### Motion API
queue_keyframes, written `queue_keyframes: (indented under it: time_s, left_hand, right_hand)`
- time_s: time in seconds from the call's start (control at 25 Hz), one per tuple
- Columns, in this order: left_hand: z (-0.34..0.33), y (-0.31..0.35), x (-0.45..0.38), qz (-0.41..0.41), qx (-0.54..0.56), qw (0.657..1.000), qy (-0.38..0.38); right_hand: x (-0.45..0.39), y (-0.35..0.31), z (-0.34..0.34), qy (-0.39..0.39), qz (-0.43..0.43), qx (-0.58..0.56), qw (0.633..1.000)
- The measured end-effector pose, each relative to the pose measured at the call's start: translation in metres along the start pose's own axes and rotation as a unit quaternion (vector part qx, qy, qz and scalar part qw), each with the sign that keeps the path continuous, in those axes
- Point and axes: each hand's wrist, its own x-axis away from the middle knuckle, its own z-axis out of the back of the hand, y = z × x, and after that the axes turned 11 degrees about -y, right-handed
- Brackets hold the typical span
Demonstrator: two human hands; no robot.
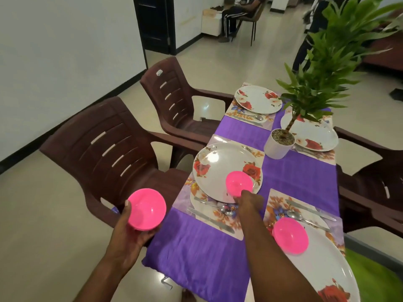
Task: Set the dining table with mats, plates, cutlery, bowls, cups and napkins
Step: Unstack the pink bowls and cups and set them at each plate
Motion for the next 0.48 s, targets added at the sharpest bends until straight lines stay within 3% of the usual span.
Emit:
queue_keyframes:
  time_s: [0.12,0.24,0.32,0.4,0.48]
  left_hand:
    - [0.002,0.003,-0.008,0.007,0.016,1.000,-0.010]
    - [0.007,0.013,-0.016,0.007,0.045,0.999,-0.023]
    - [0.013,0.019,-0.021,0.002,0.067,0.997,-0.028]
    - [0.027,0.033,-0.027,0.005,0.082,0.996,-0.027]
    - [0.046,0.053,-0.032,0.001,0.087,0.996,-0.031]
  right_hand:
    - [-0.003,0.004,-0.006,0.021,0.004,-0.007,1.000]
    - [0.008,0.006,-0.015,0.094,0.012,0.053,0.994]
    - [0.034,0.007,-0.028,0.117,0.070,0.067,0.988]
    - [0.082,0.014,-0.066,0.015,0.151,0.039,0.988]
    - [0.142,0.027,-0.118,-0.169,0.193,0.040,0.966]
